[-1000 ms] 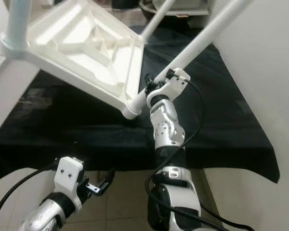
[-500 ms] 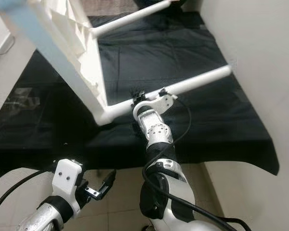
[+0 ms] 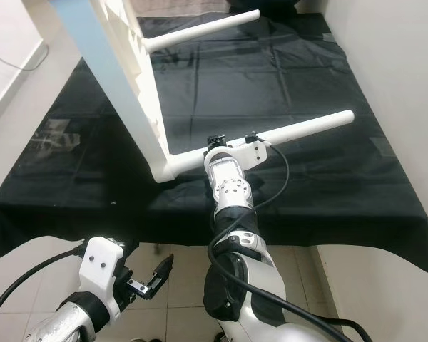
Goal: Building children table
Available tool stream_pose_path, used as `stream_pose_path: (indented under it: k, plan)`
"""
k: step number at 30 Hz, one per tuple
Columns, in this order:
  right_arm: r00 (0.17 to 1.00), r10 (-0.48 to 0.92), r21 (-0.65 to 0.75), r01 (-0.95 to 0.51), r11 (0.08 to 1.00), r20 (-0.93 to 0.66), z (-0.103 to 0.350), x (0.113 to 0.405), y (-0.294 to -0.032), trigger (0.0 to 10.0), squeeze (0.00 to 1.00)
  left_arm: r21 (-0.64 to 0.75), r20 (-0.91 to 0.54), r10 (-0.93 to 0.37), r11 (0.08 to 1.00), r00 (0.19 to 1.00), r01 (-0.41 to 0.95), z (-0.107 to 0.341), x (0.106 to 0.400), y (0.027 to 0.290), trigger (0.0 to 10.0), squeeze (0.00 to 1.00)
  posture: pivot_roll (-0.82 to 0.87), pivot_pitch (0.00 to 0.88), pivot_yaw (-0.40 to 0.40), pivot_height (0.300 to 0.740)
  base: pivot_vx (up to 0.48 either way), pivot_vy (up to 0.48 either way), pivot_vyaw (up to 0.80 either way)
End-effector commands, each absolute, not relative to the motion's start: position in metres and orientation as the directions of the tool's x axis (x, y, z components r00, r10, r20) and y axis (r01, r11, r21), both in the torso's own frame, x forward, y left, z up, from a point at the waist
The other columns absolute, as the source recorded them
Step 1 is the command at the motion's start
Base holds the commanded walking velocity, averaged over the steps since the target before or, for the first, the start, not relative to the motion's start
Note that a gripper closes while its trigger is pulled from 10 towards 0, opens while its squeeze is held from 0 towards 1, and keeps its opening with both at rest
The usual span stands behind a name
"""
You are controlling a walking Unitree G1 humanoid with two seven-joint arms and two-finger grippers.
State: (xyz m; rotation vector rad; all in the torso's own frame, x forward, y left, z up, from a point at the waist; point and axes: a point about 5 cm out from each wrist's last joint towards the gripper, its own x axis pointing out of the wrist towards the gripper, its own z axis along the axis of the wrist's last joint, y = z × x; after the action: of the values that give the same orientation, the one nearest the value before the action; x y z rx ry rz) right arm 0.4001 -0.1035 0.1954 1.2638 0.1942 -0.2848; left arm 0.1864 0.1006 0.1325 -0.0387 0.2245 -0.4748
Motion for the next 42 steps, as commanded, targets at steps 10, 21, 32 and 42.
stream_pose_path:
  k: [10, 21, 32, 42]
  plan:
    - [0.913, -0.018, 0.886, 0.401, 0.232, -0.408, 0.177, 0.379, -0.047, 10.0, 0.91, -0.093, -0.23, -0.462, 0.887, 0.857, 0.453, 0.129, 0.186, 0.099, 10.0, 0.0, 0.14, 0.206, -0.013, 0.74, 0.0, 0.0, 0.0]
    - [0.831, -0.126, 0.793, 0.554, 0.251, -0.541, 0.163, 0.359, -0.074, 10.0, 0.0, -0.096, -0.23, -0.462, 0.887, 0.857, 0.453, 0.127, 0.19, 0.098, 10.0, 0.0, 0.12, 0.206, -0.01, 0.74, 0.0, 0.0, 0.0]
    - [0.788, -0.239, 0.705, 0.615, 0.353, -0.568, 0.163, 0.332, -0.099, 10.0, 0.0, -0.093, -0.233, -0.46, 0.888, 0.857, 0.451, 0.124, 0.195, 0.099, 10.0, 0.0, 0.11, 0.197, -0.005, 0.74, 0.0, 0.0, 0.0]
    - [0.99, -0.124, 0.308, 0.097, 0.946, 0.069, 0.195, 0.308, -0.112, 10.0, 0.0, -0.071, -0.211, -0.441, 0.897, 0.872, 0.436, 0.122, 0.203, 0.1, 10.0, 0.0, 0.09, 0.17, -0.003, 0.74, 0.0, 0.0, 0.0]
